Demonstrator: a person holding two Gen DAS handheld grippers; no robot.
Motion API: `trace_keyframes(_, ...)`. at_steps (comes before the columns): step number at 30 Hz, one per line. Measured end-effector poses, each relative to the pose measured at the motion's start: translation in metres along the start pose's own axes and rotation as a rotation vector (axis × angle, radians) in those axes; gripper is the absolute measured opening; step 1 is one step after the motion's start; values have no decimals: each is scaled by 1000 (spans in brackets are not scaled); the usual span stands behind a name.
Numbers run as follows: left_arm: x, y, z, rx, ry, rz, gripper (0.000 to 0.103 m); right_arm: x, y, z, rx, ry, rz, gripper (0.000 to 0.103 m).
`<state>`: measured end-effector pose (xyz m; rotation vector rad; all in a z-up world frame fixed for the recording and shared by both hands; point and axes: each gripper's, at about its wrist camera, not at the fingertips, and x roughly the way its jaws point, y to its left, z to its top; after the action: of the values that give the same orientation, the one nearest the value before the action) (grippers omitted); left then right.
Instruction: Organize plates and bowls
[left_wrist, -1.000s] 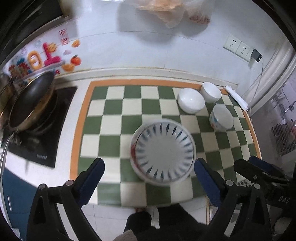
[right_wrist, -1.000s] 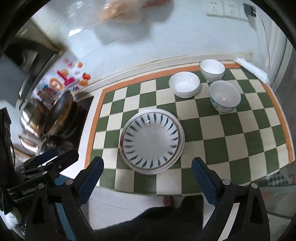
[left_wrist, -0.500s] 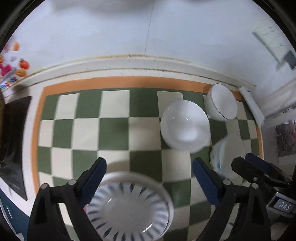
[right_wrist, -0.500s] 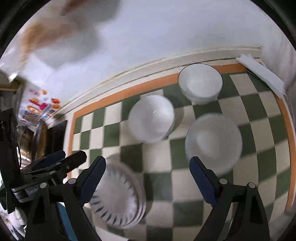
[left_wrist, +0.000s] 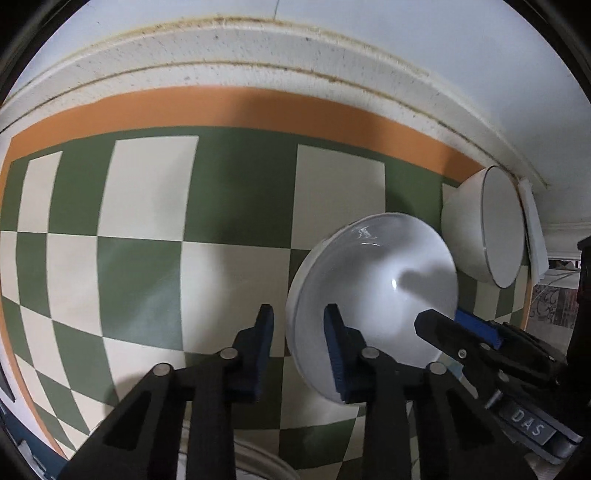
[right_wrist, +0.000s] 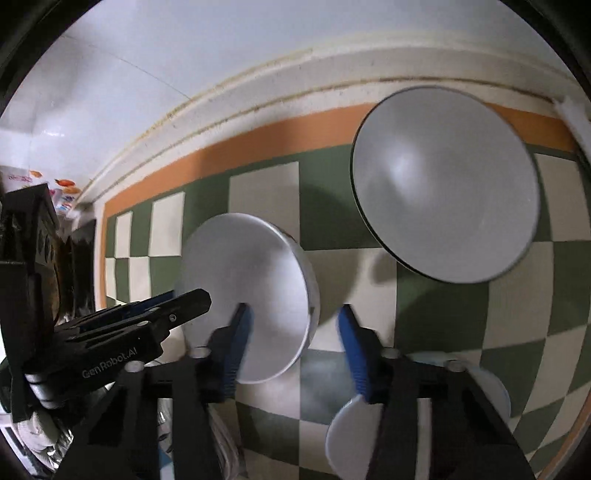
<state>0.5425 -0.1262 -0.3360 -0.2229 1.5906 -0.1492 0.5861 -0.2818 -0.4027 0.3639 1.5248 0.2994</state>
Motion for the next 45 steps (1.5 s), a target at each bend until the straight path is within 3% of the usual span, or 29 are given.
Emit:
trace_keyframes(2,4,-2,-3,1,5,-3,20,8,-1,1,2,21,-13,20)
trace_keyframes(5,2,-5,-9,11,0,7,20,11,-3,-1,6,11,-21,12)
trace_keyframes(14,-50,-25,-49,65,-73,3,20,-27,15,-24,-6,-52,1,12)
trace_keyframes(22,-94,-38,-114,130,-110,-12,20,-82,24,-95,-25,-95,23,12)
trace_keyframes(28,-78,-50,-162,199,-50,-28,20,-99,4,-171,26,-105,21,12)
trace_keyframes(33,-41,-60,-178,223,19,-24,20,-86,-22,-208,77,-90,1,12)
trace_keyframes(45,12,-87,-177,286,78,55,20,-40,-71,-225,168,-51,-1,12)
